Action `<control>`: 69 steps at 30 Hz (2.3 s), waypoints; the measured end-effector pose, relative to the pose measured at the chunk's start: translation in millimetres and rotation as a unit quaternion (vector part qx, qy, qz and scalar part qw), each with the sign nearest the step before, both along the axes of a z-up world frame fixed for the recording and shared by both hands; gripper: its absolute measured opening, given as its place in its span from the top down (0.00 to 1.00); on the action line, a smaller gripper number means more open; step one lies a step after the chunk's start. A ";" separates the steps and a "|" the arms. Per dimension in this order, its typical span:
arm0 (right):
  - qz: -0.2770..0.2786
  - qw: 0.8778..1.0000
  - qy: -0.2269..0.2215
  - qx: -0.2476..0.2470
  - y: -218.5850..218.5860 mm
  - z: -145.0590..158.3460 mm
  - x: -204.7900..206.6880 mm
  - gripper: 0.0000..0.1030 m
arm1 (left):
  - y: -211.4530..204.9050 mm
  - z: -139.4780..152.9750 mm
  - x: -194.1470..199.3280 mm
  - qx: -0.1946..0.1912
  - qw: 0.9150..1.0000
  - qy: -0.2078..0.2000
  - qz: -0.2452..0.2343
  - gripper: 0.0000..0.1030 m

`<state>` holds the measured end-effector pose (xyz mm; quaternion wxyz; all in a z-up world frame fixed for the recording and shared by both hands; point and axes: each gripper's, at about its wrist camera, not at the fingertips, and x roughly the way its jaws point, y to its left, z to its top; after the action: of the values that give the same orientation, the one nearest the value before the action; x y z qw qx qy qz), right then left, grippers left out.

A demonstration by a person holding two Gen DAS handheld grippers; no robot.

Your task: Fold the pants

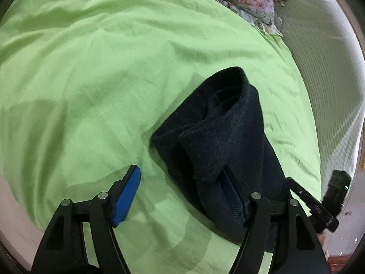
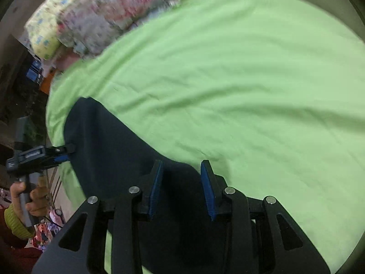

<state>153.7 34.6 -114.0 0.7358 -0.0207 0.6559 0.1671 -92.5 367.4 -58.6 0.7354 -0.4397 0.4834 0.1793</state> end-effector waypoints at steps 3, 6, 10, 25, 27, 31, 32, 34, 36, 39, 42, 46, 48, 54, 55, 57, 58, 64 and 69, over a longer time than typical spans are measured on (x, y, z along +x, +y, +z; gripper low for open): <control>-0.006 1.000 0.009 0.010 0.0 -13.4 2.7 0.65 | -1.1 0.1 6.0 0.011 1.000 -0.001 -0.006 0.30; 0.000 1.000 0.017 0.007 8.3 -19.2 2.3 0.66 | -3.0 1.6 18.6 0.027 1.000 -0.004 -0.010 0.30; 0.022 1.000 0.019 0.004 13.0 -15.4 -0.5 0.74 | -7.5 3.8 26.4 0.049 0.999 -0.007 -0.011 0.43; 0.008 0.997 -0.072 -0.041 11.5 8.1 -3.5 0.86 | -13.2 31.1 27.3 0.121 0.990 -0.042 -0.066 0.80; -0.016 0.997 -0.060 -0.038 11.5 2.5 -0.8 0.83 | -15.5 25.4 25.9 0.130 0.988 -0.027 -0.081 0.79; -0.058 0.996 -0.060 -0.025 3.9 7.5 -3.5 0.74 | -17.7 31.5 22.4 0.156 0.983 -0.014 -0.095 0.65; -0.064 0.996 -0.063 -0.022 2.6 10.7 -5.7 0.73 | -15.8 32.9 21.3 0.160 0.983 -0.012 -0.094 0.61; -0.074 0.994 -0.075 -0.017 -1.1 21.0 -13.3 0.73 | -12.1 41.1 18.6 0.173 0.981 -0.009 -0.083 0.61; -0.084 0.993 -0.086 -0.014 -6.9 31.7 -21.3 0.73 | -8.2 51.2 15.5 0.175 0.982 -0.014 -0.073 0.60; -0.109 0.989 -0.101 -0.008 -20.7 48.4 -36.7 0.72 | -5.7 70.2 13.4 0.170 0.983 -0.035 -0.065 0.54; -0.139 0.983 -0.117 -0.001 -37.5 63.9 -55.2 0.70 | -13.5 87.4 23.6 0.172 0.981 -0.048 -0.080 0.44; -0.195 0.972 -0.133 -0.004 -72.4 82.0 -95.3 0.66 | -38.6 98.2 47.5 0.163 0.977 -0.060 -0.125 0.40; -0.226 0.965 -0.137 -0.009 -88.6 87.7 -114.8 0.65 | -60.6 100.0 65.8 0.157 0.973 -0.066 -0.157 0.39; -0.338 0.928 -0.155 -0.008 -151.0 103.4 -187.0 0.62 | -137.2 96.4 114.8 0.135 0.952 -0.073 -0.263 0.36; -0.355 0.921 -0.157 -0.009 -158.5 105.1 -198.5 0.62 | -155.4 95.6 124.8 0.131 0.945 -0.073 -0.289 0.36; -0.391 0.906 -0.162 -0.006 -174.2 109.0 -222.8 0.62 | -184.3 93.8 139.6 0.126 0.934 -0.076 -0.327 0.35; -0.406 0.899 -0.163 -0.005 -180.3 110.1 -232.2 0.62 | -201.0 93.8 146.6 0.121 0.926 -0.078 -0.348 0.33; -0.461 0.869 -0.178 -0.016 -202.3 120.0 -272.7 0.62 | -287.0 86.4 178.1 0.107 0.882 -0.077 -0.453 0.32; -0.500 0.844 -0.194 -0.021 -217.8 128.3 -286.6 0.55 | -346.8 82.3 194.9 0.093 0.844 -0.076 -0.522 0.32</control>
<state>-132.9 -183.2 14.3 0.8313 0.2624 0.4246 -0.2443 102.4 20.6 23.8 0.7924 -0.0643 0.5650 -0.2210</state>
